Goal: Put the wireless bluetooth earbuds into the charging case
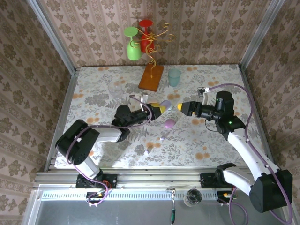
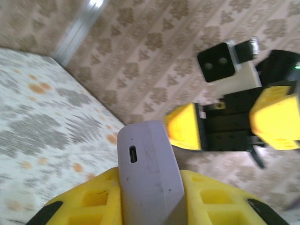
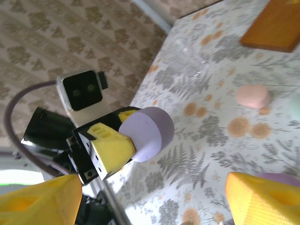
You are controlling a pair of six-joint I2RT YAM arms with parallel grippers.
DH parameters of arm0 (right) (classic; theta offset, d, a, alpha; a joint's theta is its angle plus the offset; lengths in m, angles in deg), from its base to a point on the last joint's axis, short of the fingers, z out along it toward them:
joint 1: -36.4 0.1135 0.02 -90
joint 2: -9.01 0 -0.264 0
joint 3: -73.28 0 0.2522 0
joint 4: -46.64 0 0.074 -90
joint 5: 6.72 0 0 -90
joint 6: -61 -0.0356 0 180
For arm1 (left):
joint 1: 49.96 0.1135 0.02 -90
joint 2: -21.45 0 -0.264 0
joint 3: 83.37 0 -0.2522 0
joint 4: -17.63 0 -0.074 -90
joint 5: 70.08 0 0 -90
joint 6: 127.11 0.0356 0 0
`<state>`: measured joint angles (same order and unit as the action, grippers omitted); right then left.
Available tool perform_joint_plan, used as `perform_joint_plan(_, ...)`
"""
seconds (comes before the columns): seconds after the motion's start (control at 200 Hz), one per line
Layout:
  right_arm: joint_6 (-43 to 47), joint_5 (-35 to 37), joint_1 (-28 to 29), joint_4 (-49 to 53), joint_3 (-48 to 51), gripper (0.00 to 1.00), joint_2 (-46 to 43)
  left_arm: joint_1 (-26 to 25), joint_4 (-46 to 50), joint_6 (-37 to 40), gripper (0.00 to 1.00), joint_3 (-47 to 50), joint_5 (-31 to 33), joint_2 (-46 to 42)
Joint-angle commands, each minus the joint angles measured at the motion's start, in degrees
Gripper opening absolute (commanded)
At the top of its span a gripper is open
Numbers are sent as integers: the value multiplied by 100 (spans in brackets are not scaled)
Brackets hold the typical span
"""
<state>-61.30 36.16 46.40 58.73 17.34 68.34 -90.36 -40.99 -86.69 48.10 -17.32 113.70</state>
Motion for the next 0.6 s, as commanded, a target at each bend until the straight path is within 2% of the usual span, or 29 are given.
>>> perform_joint_plan(0.0,-23,-1021,10,-593,-143,79,242,-11,-163,-1052,17,54,-1061,-331)
perform_joint_plan(0.13,-293,-1248,229,-1072,-172,77,595,-26,-165,-1696,10,-138,-1369,-411)
perform_joint_plan(0.28,-719,-1408,414,-1726,-130,72,850,-58,-164,-2260,9,-407,-1550,-286)
perform_joint_plan(0.435,-1051,-1473,491,-2034,-119,62,949,-103,-164,-2404,8,-514,-1619,-217)
perform_joint_plan(0.595,-1127,-1511,504,-2052,-129,41,949,-118,-179,-2420,7,-538,-1646,-176)
